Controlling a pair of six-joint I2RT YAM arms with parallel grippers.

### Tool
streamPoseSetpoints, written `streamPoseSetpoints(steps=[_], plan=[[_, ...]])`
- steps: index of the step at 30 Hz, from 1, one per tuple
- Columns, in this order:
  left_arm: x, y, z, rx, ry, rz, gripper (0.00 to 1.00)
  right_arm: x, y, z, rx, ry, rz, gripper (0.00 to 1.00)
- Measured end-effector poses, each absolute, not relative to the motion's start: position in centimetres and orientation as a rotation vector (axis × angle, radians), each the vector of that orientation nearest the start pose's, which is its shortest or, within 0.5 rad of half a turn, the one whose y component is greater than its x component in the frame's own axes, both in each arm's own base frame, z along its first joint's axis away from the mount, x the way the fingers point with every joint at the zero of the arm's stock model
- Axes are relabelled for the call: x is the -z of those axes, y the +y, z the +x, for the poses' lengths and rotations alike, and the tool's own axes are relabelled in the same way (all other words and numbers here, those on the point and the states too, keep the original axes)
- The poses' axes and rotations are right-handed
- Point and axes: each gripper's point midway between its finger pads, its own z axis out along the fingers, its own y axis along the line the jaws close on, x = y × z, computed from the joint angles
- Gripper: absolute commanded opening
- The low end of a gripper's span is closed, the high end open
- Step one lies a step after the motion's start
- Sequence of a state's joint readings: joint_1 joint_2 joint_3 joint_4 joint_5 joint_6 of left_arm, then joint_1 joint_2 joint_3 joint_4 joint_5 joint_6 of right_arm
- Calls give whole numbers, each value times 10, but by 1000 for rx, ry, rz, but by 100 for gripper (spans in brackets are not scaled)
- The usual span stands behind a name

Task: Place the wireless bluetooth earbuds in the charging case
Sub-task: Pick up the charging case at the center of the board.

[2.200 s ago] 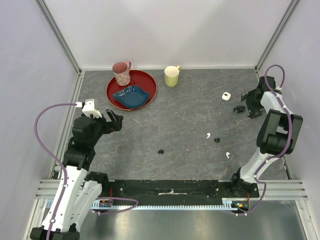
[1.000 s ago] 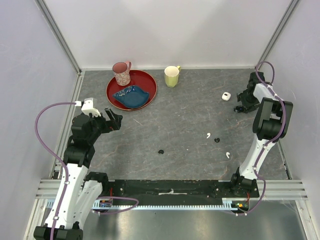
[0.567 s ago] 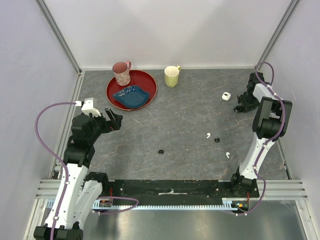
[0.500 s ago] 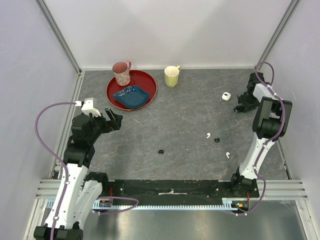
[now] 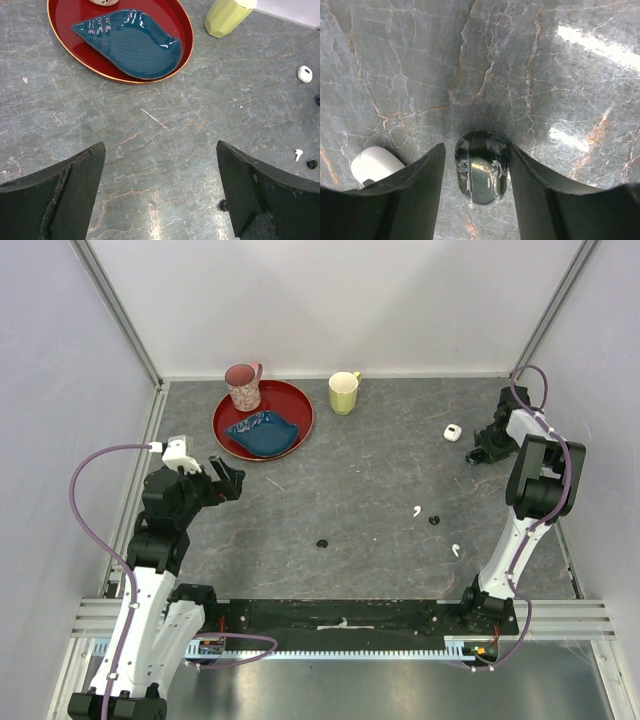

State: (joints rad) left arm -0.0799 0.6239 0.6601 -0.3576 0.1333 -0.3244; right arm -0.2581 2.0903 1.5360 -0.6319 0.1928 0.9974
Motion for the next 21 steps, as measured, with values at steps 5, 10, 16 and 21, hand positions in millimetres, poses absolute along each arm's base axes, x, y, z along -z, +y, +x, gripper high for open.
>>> streamPoseSetpoints(steps=[5,10,16,21], plan=[[-221,-58,266,401,1904,-142,97,-25,-114,457,2,2182,1589,71],[-220,-58,266,402,1908,-142,97,-25,-112,457,-14,2210,1555,66],[-220,-58,266,401,1909,-143,97,-23,-114,453,11,2224,1536,59],[-220,-58,266,401,1908,-142,97,-22,-115,451,27,2236,1522,55]])
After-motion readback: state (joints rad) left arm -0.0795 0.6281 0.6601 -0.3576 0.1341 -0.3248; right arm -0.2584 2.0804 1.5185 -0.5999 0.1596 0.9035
